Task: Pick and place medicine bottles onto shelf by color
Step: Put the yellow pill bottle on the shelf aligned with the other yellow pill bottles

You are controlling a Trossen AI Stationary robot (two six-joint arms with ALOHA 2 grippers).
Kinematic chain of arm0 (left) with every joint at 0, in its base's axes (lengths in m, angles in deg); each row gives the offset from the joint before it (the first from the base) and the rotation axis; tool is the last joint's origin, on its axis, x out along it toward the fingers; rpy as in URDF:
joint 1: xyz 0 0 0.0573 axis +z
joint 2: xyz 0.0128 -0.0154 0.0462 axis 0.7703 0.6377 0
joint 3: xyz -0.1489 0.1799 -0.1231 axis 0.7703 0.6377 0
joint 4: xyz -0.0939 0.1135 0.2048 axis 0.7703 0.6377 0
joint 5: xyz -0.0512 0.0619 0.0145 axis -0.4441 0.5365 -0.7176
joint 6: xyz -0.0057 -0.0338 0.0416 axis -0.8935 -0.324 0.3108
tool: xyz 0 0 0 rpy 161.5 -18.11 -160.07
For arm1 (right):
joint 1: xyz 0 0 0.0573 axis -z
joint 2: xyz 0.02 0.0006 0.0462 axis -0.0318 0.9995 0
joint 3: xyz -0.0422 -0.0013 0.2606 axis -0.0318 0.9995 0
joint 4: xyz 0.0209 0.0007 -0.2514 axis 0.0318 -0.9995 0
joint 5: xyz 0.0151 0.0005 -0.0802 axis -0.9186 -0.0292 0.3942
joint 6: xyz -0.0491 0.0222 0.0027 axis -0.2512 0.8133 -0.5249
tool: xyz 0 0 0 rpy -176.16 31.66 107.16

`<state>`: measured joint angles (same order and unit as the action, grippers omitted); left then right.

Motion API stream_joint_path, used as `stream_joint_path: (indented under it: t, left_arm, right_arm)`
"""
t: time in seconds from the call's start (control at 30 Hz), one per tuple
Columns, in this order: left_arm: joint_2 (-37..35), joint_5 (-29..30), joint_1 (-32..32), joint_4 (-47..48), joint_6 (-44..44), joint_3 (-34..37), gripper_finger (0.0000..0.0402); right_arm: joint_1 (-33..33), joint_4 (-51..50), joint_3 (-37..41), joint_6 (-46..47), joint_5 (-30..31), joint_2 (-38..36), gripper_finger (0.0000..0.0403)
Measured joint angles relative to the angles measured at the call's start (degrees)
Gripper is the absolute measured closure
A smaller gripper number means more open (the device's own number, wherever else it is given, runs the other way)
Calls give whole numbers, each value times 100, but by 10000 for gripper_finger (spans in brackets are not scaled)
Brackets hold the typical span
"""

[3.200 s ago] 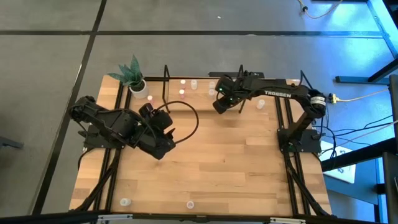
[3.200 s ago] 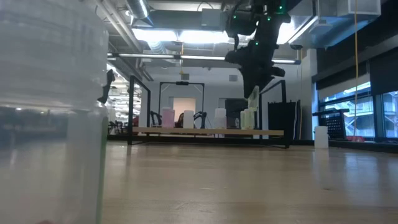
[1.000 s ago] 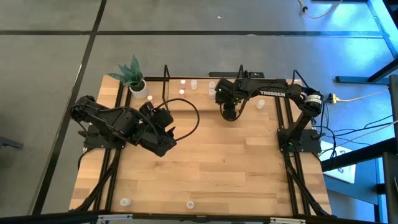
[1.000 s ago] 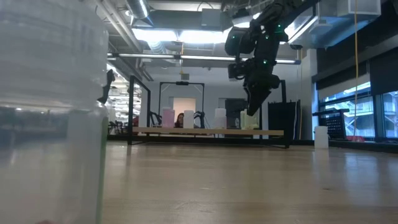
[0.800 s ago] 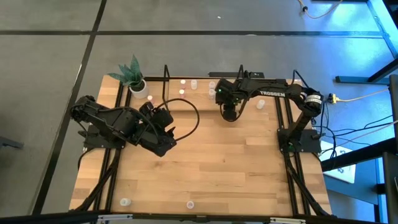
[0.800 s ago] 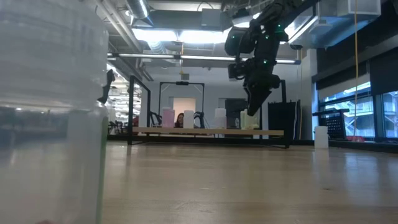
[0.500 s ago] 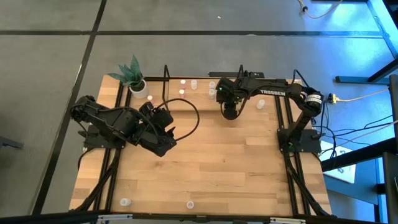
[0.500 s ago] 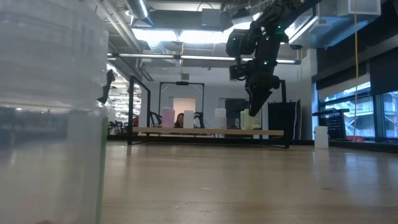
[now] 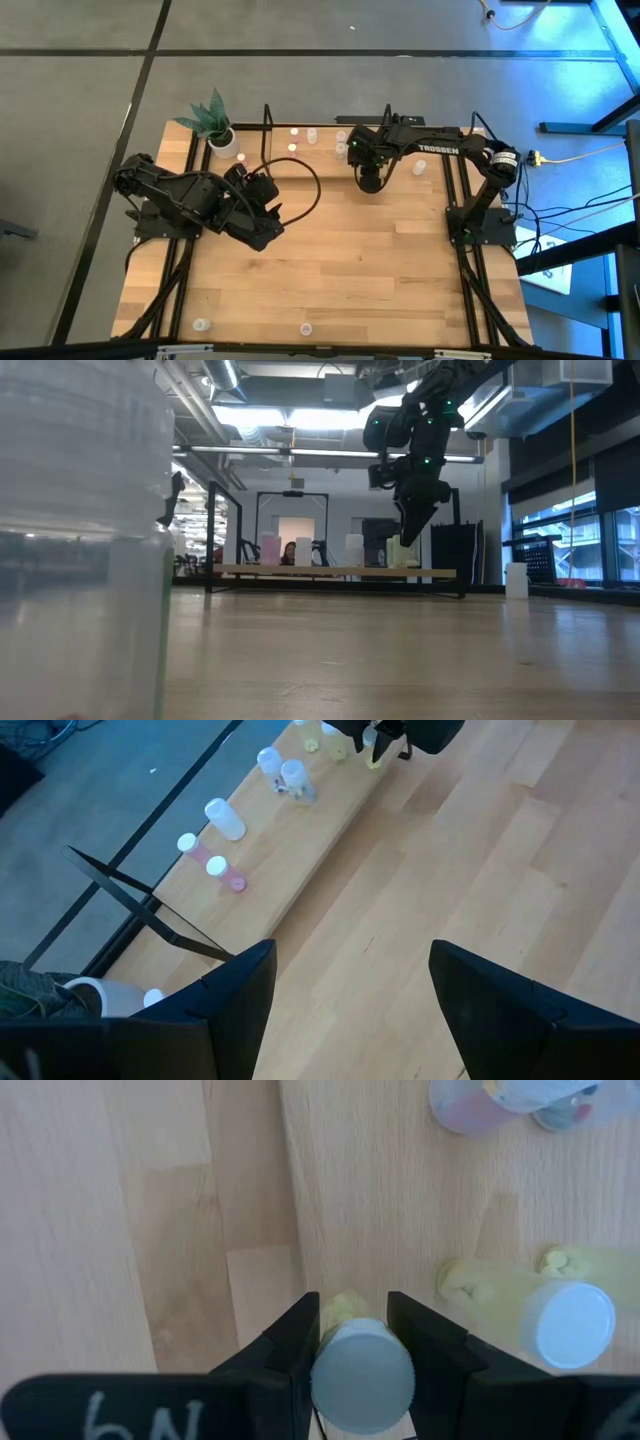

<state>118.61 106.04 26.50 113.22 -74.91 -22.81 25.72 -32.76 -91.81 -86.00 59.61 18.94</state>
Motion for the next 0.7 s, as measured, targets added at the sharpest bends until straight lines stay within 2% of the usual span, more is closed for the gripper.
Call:
stream_joint_path:
  t: [0.2,0.5,0.7]
  left_arm:
    - [0,0,0,0,-4,1,145]
    - [0,0,-2,-1,-14,1,145]
    - [0,0,-2,-2,-15,0,145]
  right_arm:
    - [0,-2,0,22,-2,0,283]
    - [0,0,-2,85,1,0,240]
    - [0,0,-2,84,3,0,229]
